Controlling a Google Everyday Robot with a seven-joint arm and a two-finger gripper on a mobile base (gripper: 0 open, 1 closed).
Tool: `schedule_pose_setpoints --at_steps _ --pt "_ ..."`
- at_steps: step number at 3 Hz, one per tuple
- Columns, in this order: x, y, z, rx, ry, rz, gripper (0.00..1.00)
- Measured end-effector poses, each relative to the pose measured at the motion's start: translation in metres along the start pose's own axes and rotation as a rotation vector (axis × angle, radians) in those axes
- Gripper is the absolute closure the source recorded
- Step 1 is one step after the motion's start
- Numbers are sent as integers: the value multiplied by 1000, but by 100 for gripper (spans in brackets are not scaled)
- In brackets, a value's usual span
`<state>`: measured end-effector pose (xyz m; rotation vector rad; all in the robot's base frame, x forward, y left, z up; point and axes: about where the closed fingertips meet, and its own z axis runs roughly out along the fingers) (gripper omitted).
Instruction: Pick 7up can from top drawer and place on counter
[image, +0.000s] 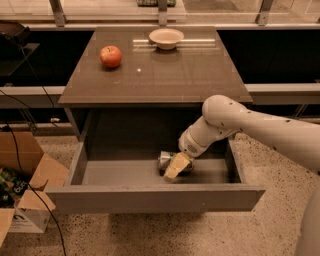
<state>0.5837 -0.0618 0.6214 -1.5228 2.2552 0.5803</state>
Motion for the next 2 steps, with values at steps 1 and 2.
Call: schedule_pose_setpoints --at_steps 1,2 --pt "16 2 10 16 73 19 19" --pt "22 15 2 32 103 20 42"
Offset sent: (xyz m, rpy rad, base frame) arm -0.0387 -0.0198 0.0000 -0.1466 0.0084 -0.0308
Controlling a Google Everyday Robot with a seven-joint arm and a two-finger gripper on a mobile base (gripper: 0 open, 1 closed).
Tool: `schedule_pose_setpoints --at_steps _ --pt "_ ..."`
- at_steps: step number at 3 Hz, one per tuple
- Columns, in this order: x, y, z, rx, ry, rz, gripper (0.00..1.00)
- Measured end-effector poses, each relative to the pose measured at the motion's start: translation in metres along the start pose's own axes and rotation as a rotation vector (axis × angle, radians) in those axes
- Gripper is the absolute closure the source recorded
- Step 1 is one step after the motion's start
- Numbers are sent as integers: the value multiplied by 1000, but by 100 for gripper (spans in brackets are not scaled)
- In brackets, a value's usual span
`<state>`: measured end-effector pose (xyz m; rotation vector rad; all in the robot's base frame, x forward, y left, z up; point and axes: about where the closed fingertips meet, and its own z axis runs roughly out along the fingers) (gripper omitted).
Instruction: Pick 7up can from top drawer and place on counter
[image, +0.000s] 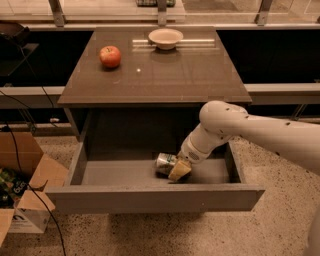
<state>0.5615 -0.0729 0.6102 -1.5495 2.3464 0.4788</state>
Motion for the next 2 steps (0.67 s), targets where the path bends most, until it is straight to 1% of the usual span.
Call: schedule_pose_setpoints --at_steps 1,2 --pt "0 11 -17 17 -18 8 65" --pt "-6 20 -38 14 -71 28 89"
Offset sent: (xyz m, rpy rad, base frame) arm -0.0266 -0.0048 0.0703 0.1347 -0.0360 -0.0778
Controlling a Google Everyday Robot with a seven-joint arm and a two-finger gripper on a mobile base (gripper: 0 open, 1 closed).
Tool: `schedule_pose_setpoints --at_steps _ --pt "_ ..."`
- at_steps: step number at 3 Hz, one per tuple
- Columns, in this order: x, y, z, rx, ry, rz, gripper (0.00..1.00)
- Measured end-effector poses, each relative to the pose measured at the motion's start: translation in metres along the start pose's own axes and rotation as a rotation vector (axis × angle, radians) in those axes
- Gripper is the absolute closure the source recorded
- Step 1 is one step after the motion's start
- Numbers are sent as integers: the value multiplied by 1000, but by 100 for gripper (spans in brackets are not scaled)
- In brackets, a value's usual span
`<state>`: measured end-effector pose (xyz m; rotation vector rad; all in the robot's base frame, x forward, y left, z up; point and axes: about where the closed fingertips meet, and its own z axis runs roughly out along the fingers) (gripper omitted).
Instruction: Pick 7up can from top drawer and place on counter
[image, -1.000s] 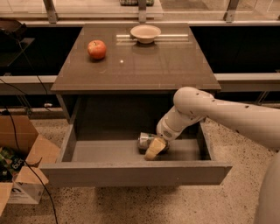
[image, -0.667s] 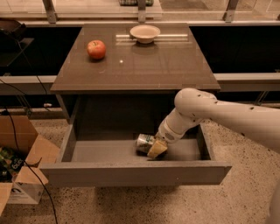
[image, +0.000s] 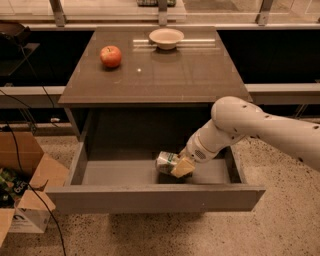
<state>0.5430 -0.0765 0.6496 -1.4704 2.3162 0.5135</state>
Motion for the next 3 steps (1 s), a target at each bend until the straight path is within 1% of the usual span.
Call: schedule_pose_setpoints --at_steps 1,2,3 --pt "-12 1 -34 -3 -62 14 100" --pt "-29 -13 -92 52 -110 -21 100" --pt "-53 -41 -152 139 -124 -73 100"
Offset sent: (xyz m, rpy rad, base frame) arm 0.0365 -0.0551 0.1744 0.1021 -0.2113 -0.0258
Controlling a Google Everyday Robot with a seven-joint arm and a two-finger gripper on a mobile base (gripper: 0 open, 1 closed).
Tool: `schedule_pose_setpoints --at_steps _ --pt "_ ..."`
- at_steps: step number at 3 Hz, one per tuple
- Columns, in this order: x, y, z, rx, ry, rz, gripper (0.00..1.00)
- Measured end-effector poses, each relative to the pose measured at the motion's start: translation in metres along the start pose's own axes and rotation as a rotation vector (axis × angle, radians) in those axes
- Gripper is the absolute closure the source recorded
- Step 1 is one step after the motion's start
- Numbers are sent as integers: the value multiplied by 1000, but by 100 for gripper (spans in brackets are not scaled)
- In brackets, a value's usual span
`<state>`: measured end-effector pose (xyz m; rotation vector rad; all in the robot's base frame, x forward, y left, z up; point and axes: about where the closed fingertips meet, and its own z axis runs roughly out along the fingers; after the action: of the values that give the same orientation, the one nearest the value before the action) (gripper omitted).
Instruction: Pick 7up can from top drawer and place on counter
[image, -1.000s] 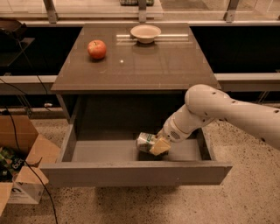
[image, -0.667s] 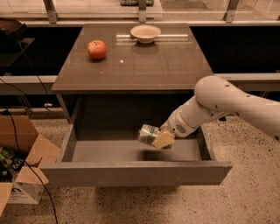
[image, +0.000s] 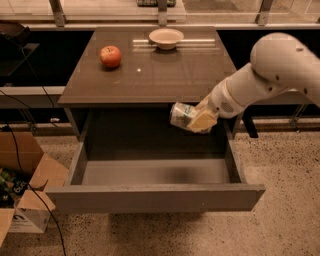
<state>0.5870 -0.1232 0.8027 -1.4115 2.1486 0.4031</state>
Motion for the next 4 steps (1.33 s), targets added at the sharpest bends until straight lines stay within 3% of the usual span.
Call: schedule_pose_setpoints --at_steps 1,2,3,4 --pt "-34 -43 -43 88 2 -61 100" --pt "-60 -85 -57 121 7 -81 100" --pt "-84 -122 -50 135 1 -73 84" --pt "-96 -147 -26 124 -3 -46 61"
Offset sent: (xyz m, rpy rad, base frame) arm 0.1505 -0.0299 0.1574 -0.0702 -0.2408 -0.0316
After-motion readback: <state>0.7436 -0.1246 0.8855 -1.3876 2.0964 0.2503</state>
